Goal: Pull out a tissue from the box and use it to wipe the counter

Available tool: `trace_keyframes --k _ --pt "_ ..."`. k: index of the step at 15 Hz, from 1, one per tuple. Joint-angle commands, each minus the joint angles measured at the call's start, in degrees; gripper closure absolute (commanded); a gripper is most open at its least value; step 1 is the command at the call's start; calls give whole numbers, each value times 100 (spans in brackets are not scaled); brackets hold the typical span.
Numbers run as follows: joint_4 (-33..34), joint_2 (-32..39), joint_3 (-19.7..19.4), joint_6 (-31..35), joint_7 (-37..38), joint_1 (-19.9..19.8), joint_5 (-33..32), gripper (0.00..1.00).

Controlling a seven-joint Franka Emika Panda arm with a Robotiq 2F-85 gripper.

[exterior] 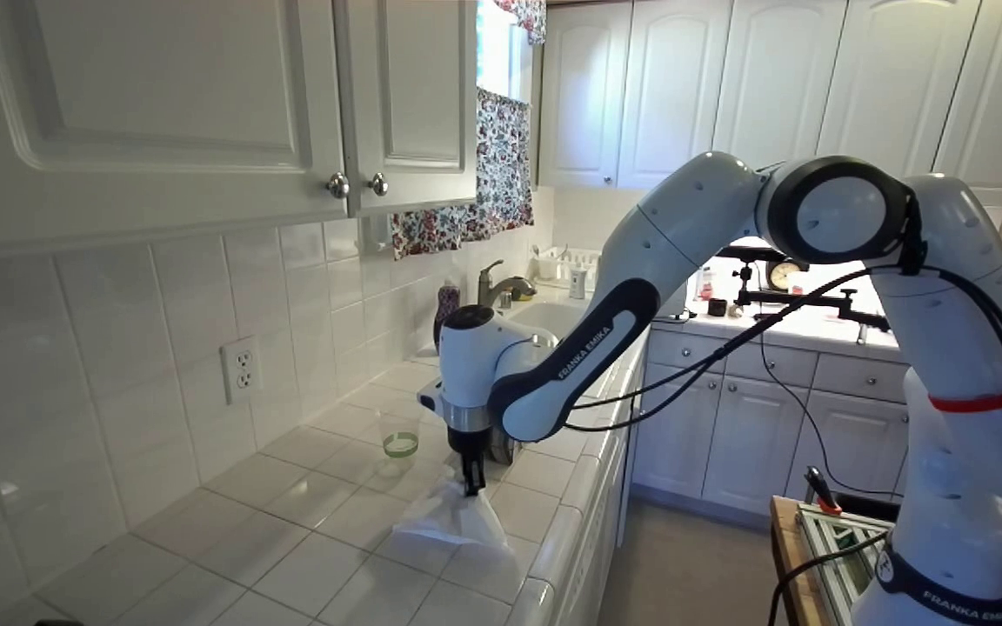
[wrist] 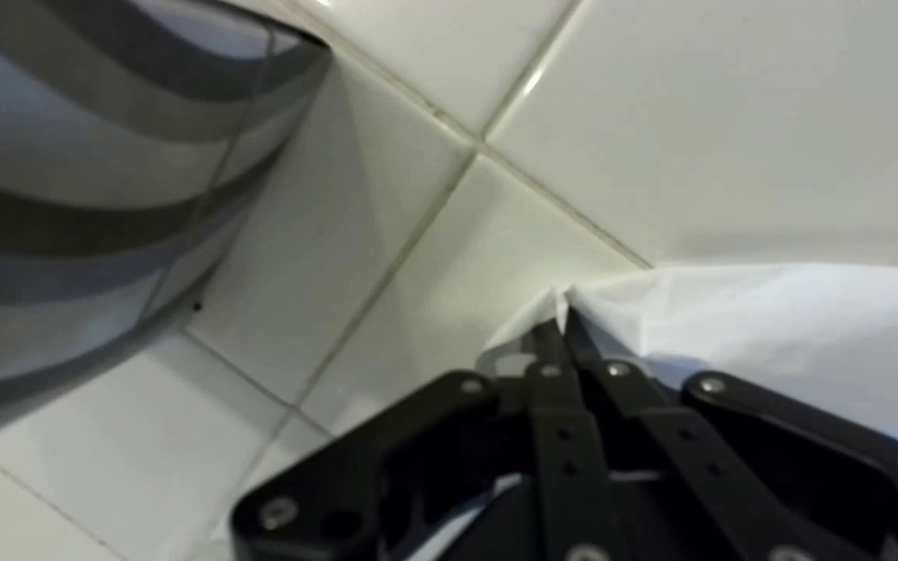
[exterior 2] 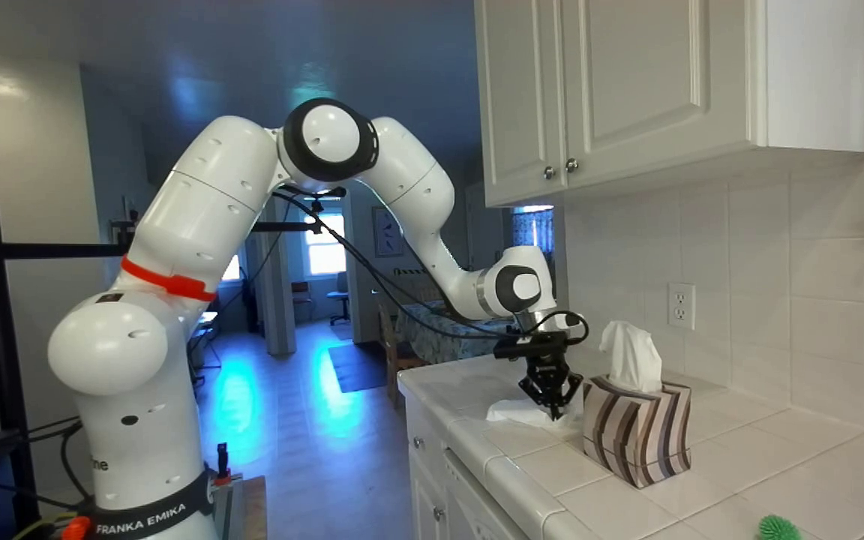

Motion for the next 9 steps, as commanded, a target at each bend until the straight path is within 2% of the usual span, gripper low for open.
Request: trace_keyframes --k 1,6,9 --pt "0 120 119 -16 132 -4 260 100" --pt "-125 -36 242 8 476 -188 1161 100" --pt "5 -24 109 -22 415 -89 1012 99"
